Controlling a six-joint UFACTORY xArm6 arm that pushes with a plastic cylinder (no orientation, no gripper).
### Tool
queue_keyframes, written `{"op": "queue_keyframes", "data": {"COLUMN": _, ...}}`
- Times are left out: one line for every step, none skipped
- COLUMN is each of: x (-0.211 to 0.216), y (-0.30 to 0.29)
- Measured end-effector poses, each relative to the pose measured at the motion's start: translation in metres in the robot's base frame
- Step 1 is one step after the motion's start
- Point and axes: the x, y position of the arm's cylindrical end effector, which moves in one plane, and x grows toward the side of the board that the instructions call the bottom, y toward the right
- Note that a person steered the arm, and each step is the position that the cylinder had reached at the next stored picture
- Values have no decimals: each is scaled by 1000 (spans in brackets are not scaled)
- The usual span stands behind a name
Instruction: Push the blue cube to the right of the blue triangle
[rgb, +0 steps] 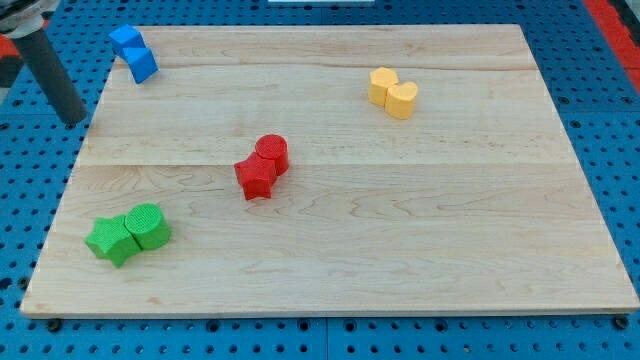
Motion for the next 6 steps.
{"op": "queue_keyframes", "data": {"x": -99, "y": 8}}
{"op": "queue_keyframes", "data": {"x": -137, "y": -2}}
{"op": "queue_keyframes", "data": {"x": -166, "y": -2}}
{"op": "queue_keyframes", "data": {"x": -167, "y": -1}}
{"op": "queue_keyframes", "data": {"x": -138, "y": 87}}
{"op": "queue_keyframes", "data": {"x": -96, "y": 130}}
